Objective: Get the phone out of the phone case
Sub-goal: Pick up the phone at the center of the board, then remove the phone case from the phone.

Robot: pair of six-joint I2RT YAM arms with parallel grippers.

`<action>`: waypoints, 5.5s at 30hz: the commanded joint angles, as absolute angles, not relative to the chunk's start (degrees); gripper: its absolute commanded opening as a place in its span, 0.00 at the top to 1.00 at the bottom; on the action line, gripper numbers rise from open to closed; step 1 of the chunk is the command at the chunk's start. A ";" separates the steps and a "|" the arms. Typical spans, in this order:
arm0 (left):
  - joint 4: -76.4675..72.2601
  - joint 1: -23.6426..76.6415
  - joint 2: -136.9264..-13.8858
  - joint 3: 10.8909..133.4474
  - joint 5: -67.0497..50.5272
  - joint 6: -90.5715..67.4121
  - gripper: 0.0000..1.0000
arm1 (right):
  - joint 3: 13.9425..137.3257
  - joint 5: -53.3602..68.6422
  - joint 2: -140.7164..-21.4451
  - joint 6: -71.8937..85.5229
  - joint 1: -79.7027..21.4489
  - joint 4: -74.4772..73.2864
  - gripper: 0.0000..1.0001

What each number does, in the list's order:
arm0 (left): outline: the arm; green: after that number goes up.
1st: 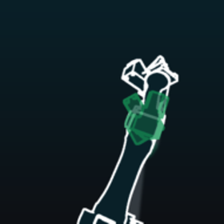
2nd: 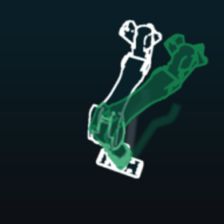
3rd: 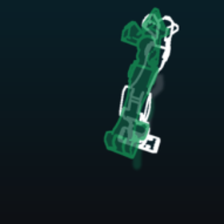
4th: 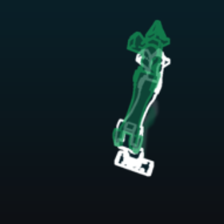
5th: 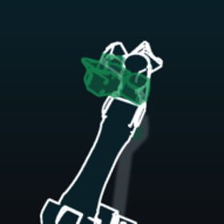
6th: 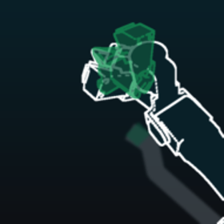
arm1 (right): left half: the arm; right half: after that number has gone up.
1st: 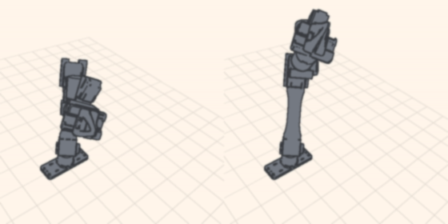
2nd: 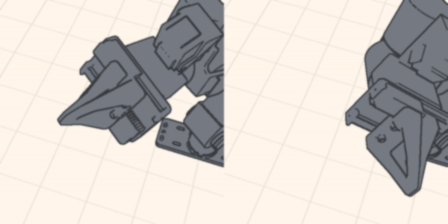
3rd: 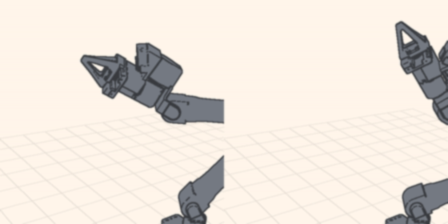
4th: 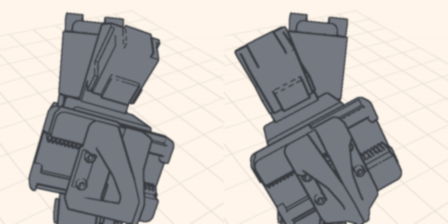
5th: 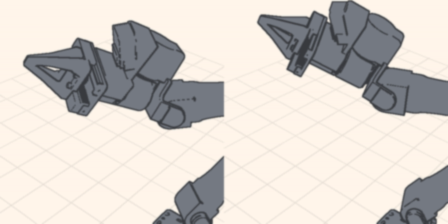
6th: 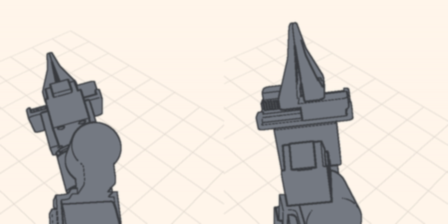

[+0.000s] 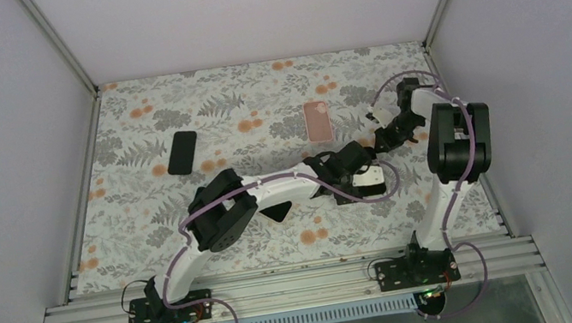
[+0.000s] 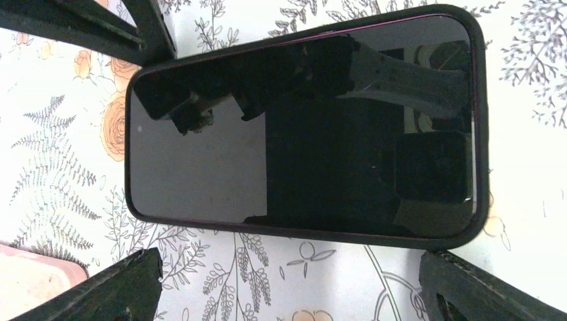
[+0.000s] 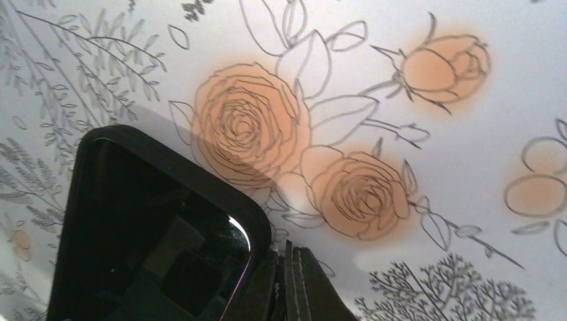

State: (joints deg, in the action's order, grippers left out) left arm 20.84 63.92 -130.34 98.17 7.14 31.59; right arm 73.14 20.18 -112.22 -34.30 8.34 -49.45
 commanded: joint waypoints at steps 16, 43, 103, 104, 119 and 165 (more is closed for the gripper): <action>23.77 65.09 -135.94 105.86 11.21 29.19 0.05 | 86.82 26.59 -119.31 -34.40 2.38 -58.33 0.96; 39.81 45.61 -107.30 85.77 -10.00 35.57 0.00 | 48.09 15.45 -76.38 -55.50 1.35 -42.81 0.00; 67.56 39.29 -137.69 130.39 -44.69 22.48 0.00 | 49.19 18.09 -70.14 -46.61 -10.74 -34.05 0.34; 67.74 39.14 -137.65 130.51 -45.66 22.50 0.00 | 49.17 17.84 -70.01 -46.03 -11.13 -33.41 0.34; 72.21 38.56 -136.80 130.20 -55.41 26.83 0.29 | 52.28 15.53 -70.18 -40.29 -18.41 -29.67 0.34; 72.77 35.60 -106.32 107.47 -43.87 45.88 0.98 | 67.03 37.24 -83.62 -48.08 -10.74 -53.99 0.05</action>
